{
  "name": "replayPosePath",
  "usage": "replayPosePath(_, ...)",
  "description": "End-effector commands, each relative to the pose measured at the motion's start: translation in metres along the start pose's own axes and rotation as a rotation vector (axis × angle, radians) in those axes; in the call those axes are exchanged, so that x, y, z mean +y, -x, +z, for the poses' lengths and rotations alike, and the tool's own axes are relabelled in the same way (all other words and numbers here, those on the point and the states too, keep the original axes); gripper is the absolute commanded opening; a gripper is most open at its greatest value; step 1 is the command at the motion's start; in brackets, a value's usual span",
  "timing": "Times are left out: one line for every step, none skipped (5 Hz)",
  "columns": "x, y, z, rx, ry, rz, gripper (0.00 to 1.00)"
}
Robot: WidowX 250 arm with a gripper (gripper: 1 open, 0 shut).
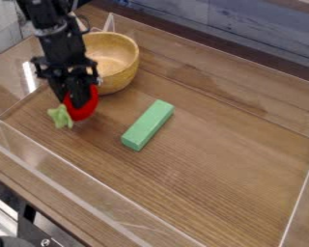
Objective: Move the red object to the right side of the table
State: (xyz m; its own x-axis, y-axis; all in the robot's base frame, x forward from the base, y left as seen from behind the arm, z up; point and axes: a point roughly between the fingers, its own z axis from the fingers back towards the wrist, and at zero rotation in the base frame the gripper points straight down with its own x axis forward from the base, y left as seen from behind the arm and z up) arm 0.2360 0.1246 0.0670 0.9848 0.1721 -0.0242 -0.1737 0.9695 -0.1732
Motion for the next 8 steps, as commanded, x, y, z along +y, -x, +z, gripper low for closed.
replayPosePath(-0.02,-0.016,0.043,-0.086,-0.01,-0.019,0.0)
replayPosePath(-0.056,-0.027,0.057,-0.091,0.026,-0.033,0.0)
replayPosePath(-0.099,-0.031,0.05,-0.081,0.044,-0.095,0.0)
replayPosePath(-0.14,-0.031,0.037,-0.069,0.051,-0.165,0.0)
replayPosePath(-0.179,-0.032,0.017,-0.06,0.052,-0.217,0.0)
replayPosePath(-0.21,-0.033,-0.006,-0.05,0.045,-0.24,0.0)
replayPosePath(-0.227,-0.023,-0.027,-0.036,0.038,-0.276,0.0)
replayPosePath(-0.224,-0.02,-0.048,-0.026,0.018,-0.296,0.0)
